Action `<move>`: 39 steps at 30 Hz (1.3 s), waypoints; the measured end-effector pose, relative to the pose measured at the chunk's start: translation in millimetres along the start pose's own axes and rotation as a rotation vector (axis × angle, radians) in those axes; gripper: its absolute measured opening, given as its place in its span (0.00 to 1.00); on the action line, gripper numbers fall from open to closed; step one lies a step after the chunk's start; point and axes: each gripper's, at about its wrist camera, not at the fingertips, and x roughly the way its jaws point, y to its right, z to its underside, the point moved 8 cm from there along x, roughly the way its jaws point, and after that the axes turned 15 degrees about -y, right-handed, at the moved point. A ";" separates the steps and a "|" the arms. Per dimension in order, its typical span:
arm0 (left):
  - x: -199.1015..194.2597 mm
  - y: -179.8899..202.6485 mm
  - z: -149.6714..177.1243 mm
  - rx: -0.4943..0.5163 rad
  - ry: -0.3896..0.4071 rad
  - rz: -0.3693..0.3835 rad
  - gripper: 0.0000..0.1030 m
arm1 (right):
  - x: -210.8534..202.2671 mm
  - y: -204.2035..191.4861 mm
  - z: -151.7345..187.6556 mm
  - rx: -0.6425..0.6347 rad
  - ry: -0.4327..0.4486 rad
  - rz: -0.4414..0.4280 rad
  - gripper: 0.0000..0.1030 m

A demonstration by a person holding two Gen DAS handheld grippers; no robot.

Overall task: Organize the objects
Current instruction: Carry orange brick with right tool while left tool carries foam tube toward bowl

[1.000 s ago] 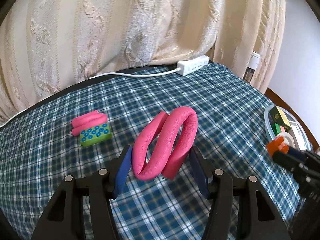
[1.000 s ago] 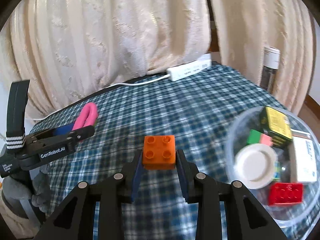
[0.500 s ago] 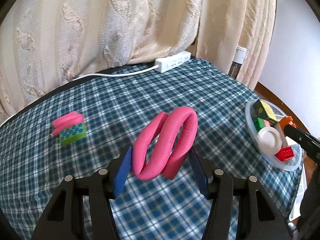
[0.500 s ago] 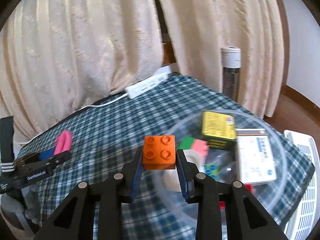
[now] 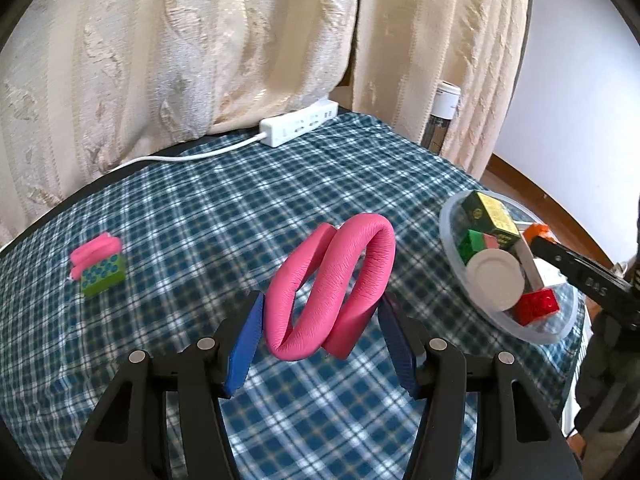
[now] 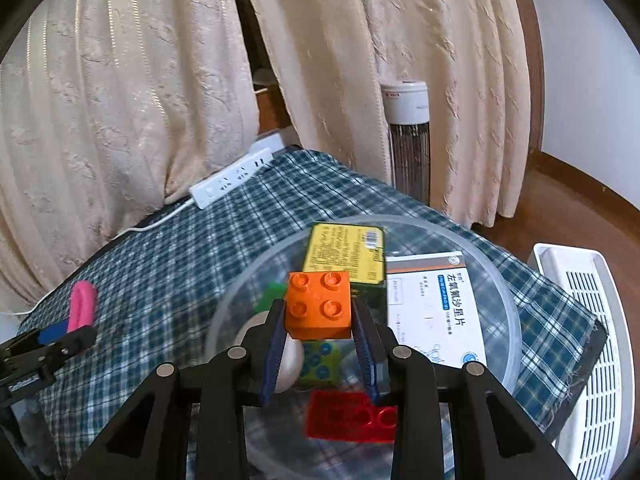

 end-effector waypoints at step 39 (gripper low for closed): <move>13.1 80.9 -3.4 0.123 -0.042 0.045 0.57 | -10.0 41.6 -3.4 0.084 0.046 -0.039 0.48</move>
